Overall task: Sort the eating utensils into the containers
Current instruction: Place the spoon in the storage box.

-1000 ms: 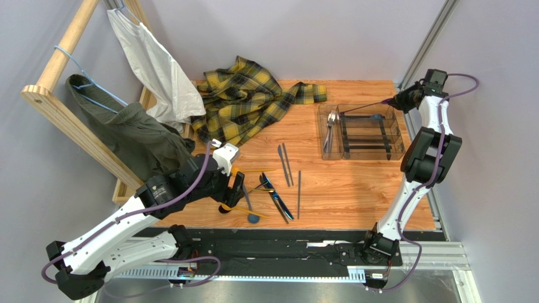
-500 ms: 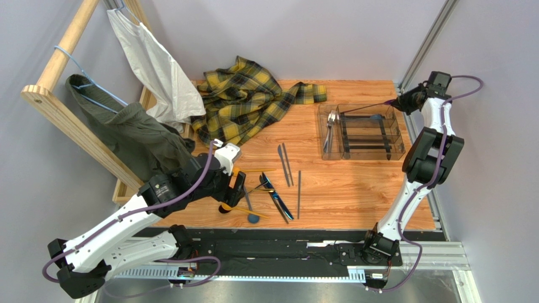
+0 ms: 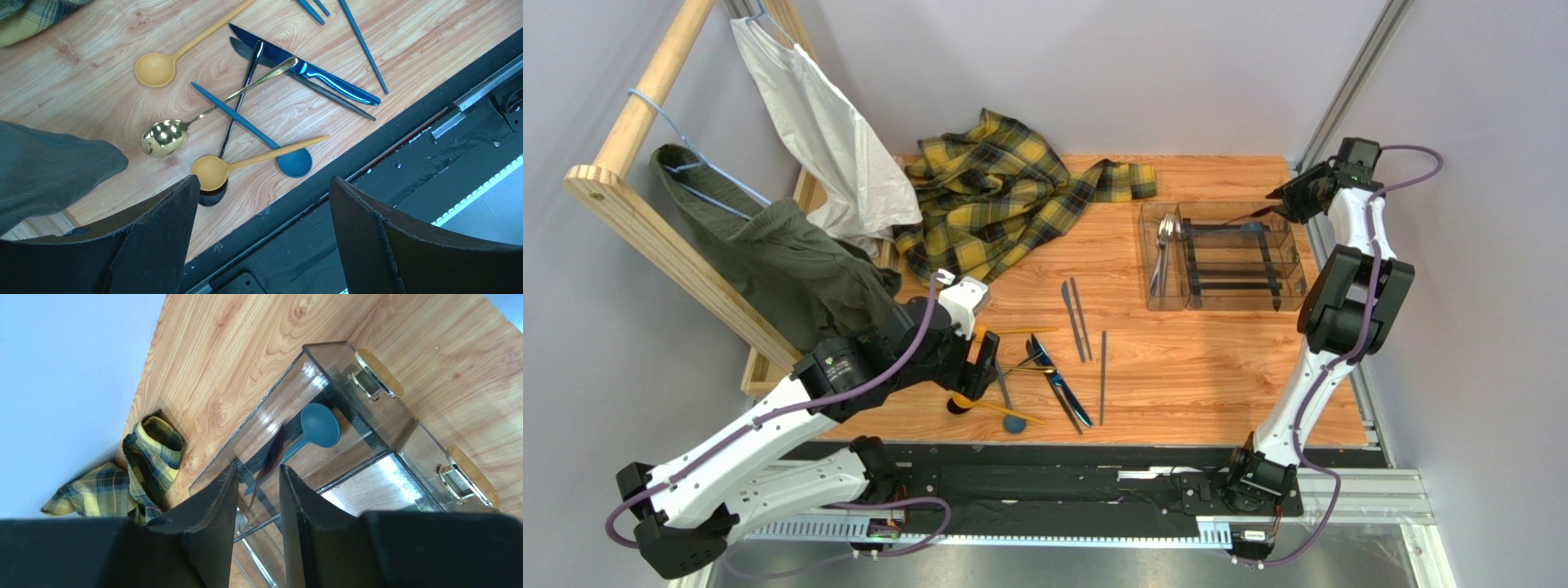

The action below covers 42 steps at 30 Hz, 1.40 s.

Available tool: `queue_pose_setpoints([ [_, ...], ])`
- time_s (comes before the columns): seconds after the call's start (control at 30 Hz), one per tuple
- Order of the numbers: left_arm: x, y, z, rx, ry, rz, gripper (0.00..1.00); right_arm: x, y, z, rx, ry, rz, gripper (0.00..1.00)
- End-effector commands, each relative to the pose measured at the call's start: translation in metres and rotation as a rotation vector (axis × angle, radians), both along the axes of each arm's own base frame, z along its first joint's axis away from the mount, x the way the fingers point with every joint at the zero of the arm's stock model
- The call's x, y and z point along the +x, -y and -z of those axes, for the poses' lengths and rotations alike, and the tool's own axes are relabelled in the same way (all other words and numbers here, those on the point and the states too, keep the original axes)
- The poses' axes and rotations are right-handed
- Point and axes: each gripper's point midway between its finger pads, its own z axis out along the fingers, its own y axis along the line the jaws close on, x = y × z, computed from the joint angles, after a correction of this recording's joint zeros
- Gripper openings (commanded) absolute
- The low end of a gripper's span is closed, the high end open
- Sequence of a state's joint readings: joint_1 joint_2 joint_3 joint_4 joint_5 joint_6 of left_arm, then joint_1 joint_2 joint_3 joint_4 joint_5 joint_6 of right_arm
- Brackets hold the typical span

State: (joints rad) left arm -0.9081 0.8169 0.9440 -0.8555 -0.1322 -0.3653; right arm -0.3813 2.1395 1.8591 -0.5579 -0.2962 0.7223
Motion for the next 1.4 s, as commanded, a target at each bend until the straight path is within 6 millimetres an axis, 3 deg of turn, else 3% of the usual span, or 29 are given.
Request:
queue_pose_setpoints([
  [0.0, 0.001, -0.001, -0.001, -0.009, -0.003, -0.020, 0.86, 0.001, 0.003, -0.014, -0.062, 0.029, 0.009, 0.38],
  [0.13, 0.001, -0.001, 0.001, -0.005, -0.006, -0.018, 0.86, 0.000, 0.006, -0.028, -0.080, 0.054, 0.019, 0.45],
  [0.47, 0.001, -0.003, 0.000, -0.005, -0.003, -0.024, 0.86, 0.000, -0.014, -0.075, -0.044, 0.173, -0.010, 0.47],
  [0.67, 0.002, -0.005, 0.000, -0.003, 0.001, -0.038, 0.86, -0.002, -0.016, -0.068, -0.059, 0.149, -0.005, 0.50],
  [0.9, 0.002, -0.004, 0.003, 0.009, -0.009, -0.034, 0.86, 0.004, 0.006, -0.061, -0.158, 0.107, 0.031, 0.59],
  [0.93, 0.002, -0.003, 0.003, 0.008, -0.008, -0.034, 0.86, 0.007, 0.011, -0.068, -0.184, 0.114, 0.046, 0.61],
  [1.0, 0.002, -0.003, 0.003, 0.010, -0.010, -0.034, 0.86, 0.009, 0.018, -0.062, -0.219, 0.092, 0.048, 0.73],
  [1.1, 0.002, -0.002, 0.004, 0.010, -0.013, -0.029, 0.86, 0.015, 0.028, -0.064, -0.287, 0.098, 0.072, 0.83],
  [1.3, 0.002, 0.001, 0.006, 0.016, -0.026, -0.016, 0.86, 0.036, 0.044, -0.052, -0.341, 0.090, 0.100, 0.84],
  [1.37, 0.001, 0.001, 0.007, 0.019, -0.028, -0.014, 0.86, 0.041, 0.053, -0.035, -0.366, 0.042, 0.125, 0.84],
])
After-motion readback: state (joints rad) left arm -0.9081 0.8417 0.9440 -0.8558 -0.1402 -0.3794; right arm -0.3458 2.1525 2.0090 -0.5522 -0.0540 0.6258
